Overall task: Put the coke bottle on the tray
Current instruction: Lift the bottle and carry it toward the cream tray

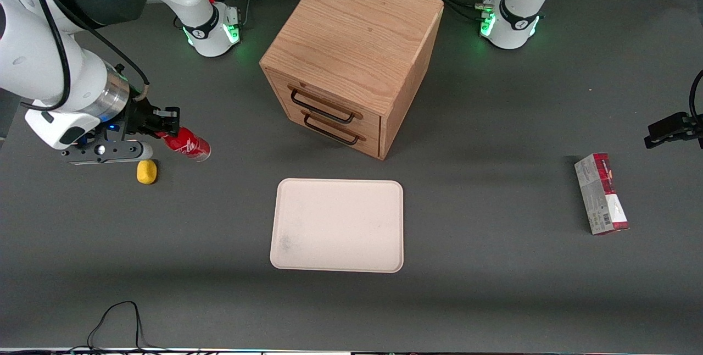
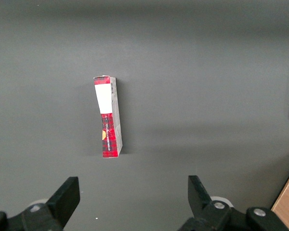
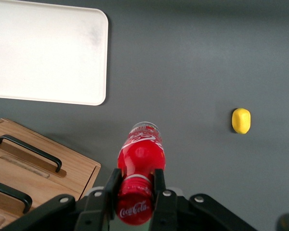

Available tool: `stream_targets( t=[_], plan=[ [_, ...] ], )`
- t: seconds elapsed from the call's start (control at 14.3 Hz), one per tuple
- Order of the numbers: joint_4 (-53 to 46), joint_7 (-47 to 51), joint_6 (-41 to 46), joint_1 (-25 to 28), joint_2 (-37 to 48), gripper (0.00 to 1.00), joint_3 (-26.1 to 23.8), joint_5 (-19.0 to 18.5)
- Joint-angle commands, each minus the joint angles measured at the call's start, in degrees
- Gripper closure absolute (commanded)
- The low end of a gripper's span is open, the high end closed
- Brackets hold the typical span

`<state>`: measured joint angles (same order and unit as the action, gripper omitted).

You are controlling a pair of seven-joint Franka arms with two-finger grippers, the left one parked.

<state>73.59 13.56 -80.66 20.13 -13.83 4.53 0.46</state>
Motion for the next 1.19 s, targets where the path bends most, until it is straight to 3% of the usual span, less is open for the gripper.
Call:
stream_targets(
  t=[0.0, 0.42, 1.12],
  plan=[
    [-9.92, 0.24, 1.74, 0.43, -5.14, 1.0, -0.75, 0.59],
    [-25.32, 0.94, 0.6, 0.52, -17.8, 1.0, -4.88, 0.5],
    [-26.13, 1.03, -7.84, 3.51, -25.45, 1.0, -6.12, -0.11]
  ],
)
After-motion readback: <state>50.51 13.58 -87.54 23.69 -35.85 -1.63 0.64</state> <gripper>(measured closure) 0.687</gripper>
